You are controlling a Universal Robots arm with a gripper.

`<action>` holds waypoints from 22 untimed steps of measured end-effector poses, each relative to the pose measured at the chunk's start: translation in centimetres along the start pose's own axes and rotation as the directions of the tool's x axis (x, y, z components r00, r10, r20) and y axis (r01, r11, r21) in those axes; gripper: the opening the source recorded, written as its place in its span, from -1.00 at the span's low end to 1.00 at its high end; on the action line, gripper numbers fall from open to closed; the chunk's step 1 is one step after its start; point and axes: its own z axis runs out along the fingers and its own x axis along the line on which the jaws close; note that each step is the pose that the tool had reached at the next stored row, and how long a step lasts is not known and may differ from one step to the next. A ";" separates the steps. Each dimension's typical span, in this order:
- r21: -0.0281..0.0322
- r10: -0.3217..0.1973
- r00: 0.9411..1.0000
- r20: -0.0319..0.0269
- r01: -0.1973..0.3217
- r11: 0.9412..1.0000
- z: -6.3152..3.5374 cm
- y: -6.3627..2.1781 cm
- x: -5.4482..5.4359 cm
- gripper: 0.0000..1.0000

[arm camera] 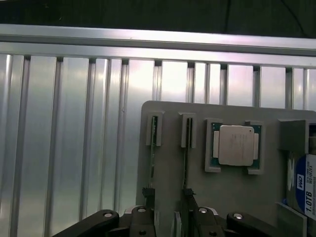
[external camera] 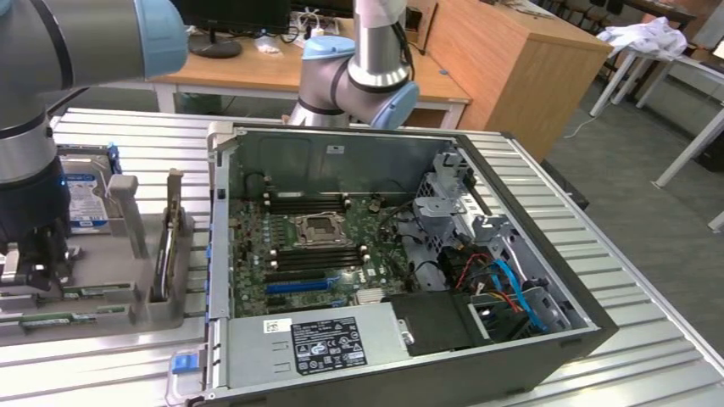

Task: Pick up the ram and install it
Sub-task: 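Pick up the ram and move it above insertion slot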

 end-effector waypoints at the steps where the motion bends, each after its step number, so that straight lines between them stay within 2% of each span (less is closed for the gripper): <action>1: 0.000 -0.002 1.000 0.000 0.002 1.000 0.06 0.00 0.2 -0.30; 6: 0.000 -0.011 1.000 -0.001 0.011 1.000 0.47 0.00 1.1 -0.30; 12: -0.001 -0.020 1.000 -0.001 0.020 1.000 1.54 -0.03 2.3 -0.30; 22: 0.003 -0.033 0.999 -0.002 0.033 0.999 3.34 -0.15 2.0 -0.30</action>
